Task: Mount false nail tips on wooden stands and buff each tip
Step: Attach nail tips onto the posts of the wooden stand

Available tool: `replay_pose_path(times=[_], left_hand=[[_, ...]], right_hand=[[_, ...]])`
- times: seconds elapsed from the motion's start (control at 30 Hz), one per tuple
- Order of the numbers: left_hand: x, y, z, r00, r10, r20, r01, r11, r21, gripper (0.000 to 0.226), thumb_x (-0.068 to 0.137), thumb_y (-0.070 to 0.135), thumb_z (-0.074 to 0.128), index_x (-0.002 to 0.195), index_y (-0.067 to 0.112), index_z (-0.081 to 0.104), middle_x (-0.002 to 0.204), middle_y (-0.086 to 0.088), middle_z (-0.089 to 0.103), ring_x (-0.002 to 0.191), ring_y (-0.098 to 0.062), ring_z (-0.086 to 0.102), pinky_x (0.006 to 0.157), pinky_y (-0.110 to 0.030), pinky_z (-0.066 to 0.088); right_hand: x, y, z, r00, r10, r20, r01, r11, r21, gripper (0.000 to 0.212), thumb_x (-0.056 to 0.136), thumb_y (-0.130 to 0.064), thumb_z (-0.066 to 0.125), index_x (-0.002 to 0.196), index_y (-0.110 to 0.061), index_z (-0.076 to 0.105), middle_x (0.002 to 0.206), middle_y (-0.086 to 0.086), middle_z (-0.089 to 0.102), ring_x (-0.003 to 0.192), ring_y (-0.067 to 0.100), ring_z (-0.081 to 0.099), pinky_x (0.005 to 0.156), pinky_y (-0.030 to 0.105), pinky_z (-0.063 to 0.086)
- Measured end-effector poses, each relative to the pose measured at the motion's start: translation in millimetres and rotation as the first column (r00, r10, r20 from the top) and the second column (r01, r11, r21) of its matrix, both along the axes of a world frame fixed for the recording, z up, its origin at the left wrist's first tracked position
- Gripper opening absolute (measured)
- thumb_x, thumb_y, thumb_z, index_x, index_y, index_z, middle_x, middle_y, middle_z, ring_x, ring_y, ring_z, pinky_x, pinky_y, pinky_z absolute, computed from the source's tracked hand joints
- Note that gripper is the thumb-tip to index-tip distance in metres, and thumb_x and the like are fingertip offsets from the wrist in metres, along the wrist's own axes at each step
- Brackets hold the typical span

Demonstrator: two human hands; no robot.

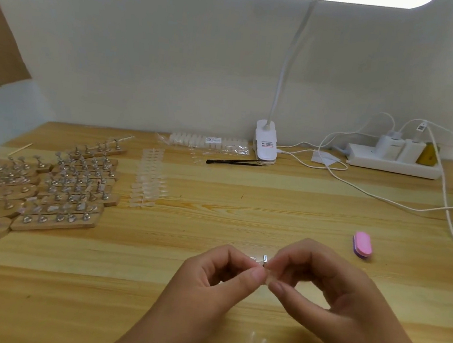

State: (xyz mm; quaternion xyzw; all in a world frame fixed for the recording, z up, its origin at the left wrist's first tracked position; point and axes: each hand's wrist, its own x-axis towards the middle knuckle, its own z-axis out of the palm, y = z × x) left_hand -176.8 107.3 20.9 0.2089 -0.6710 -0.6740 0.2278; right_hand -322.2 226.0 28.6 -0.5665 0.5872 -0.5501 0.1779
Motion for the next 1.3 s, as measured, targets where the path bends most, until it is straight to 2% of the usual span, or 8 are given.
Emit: replay_pose_path(times=[0.1, 0.27, 0.37, 0.47, 0.53, 0.7, 1.0, 1.3], left_hand=[[-2.5, -0.4, -1.9, 1.000, -0.009, 0.011, 0.007, 0.990, 0.141, 0.024, 0.062, 0.048, 0.077, 0.072, 0.026, 0.075, 0.056, 0.013, 0.051, 0.047, -0.002, 0.041, 0.049, -0.011, 0.035], [-4.1, 0.1, -5.1, 0.999, -0.040, 0.011, 0.036, 0.973, 0.229, 0.037, 0.055, 0.052, 0.079, 0.076, 0.022, 0.077, 0.057, 0.010, 0.050, 0.048, -0.004, 0.040, 0.046, -0.012, 0.035], [-1.0, -13.1, -0.8, 0.996, 0.049, 0.070, -0.044, 0.996, -0.075, 0.034, 0.061, 0.059, 0.077, 0.083, 0.033, 0.074, 0.066, 0.018, 0.060, 0.052, 0.004, 0.047, 0.052, -0.006, 0.038], [-2.7, -30.6, -3.0, 0.960, 0.228, 0.163, -0.116, 0.853, -0.509, 0.031, 0.065, 0.059, 0.076, 0.087, 0.042, 0.063, 0.087, 0.027, 0.054, 0.074, 0.005, 0.047, 0.065, -0.006, 0.037], [-7.9, -33.6, -6.9, 0.940, 0.229, 0.251, -0.031, 0.793, -0.608, 0.032, 0.064, 0.059, 0.074, 0.087, 0.043, 0.058, 0.093, 0.028, 0.051, 0.088, 0.009, 0.044, 0.071, -0.004, 0.035], [-15.8, -34.3, -17.1, 0.942, 0.205, 0.265, 0.005, 0.784, -0.621, 0.024, 0.063, 0.061, 0.070, 0.075, 0.044, 0.057, 0.095, 0.031, 0.053, 0.094, 0.015, 0.041, 0.072, 0.000, 0.033], [-18.1, -35.9, -18.4, 0.955, 0.168, 0.246, 0.000, 0.826, -0.564, 0.015, 0.074, 0.037, 0.079, 0.068, 0.042, 0.066, 0.090, 0.026, 0.061, 0.090, 0.007, 0.048, 0.071, -0.005, 0.035], [-15.8, -39.2, -17.4, 0.967, 0.109, 0.231, 0.014, 0.880, -0.474, 0.008, 0.072, 0.040, 0.080, 0.079, 0.042, 0.075, 0.089, 0.020, 0.063, 0.085, -0.002, 0.060, 0.075, -0.023, 0.049]], right_hand=[[-3.9, -0.5, -0.9, 0.967, -0.039, -0.251, 0.026, 0.998, -0.055, 0.018, 0.081, -0.030, 0.069, 0.097, -0.021, 0.070, 0.093, -0.010, 0.064, 0.084, 0.013, 0.065, 0.073, 0.023, 0.052], [-4.8, -1.7, -2.2, 0.961, -0.071, -0.268, 0.045, 0.994, -0.101, 0.017, 0.081, -0.030, 0.069, 0.094, -0.020, 0.069, 0.090, -0.011, 0.064, 0.084, 0.012, 0.064, 0.074, 0.018, 0.049], [-9.8, -0.9, 0.8, 0.971, -0.106, -0.212, 0.080, 0.989, -0.127, 0.016, 0.080, -0.031, 0.068, 0.093, -0.023, 0.070, 0.088, -0.009, 0.067, 0.084, 0.013, 0.065, 0.079, 0.015, 0.047], [-18.9, 0.2, 1.7, 0.979, -0.157, -0.128, 0.141, 0.982, -0.125, 0.018, 0.077, -0.036, 0.068, 0.093, -0.028, 0.071, 0.091, -0.008, 0.069, 0.088, 0.013, 0.066, 0.082, 0.018, 0.049], [-24.4, -0.8, -1.3, 0.978, -0.175, -0.109, 0.165, 0.981, -0.100, 0.019, 0.077, -0.039, 0.071, 0.094, -0.032, 0.071, 0.094, -0.007, 0.070, 0.093, 0.014, 0.066, 0.086, 0.018, 0.047], [-24.7, -10.9, -11.8, 0.950, -0.223, -0.220, 0.209, 0.974, -0.088, 0.023, 0.077, -0.023, 0.080, 0.098, -0.029, 0.071, 0.097, -0.014, 0.071, 0.094, 0.005, 0.064, 0.090, 0.002, 0.035], [-21.5, -22.6, -20.0, 0.931, -0.162, -0.326, 0.130, 0.984, -0.119, 0.022, 0.080, -0.012, 0.070, 0.100, -0.018, 0.071, 0.090, -0.011, 0.068, 0.089, 0.007, 0.065, 0.079, 0.015, 0.046], [-19.7, -31.3, -22.0, 0.872, -0.171, -0.459, 0.147, 0.985, -0.088, 0.017, 0.081, -0.027, 0.072, 0.096, -0.019, 0.072, 0.088, -0.012, 0.064, 0.088, 0.006, 0.062, 0.078, 0.040, 0.051]])
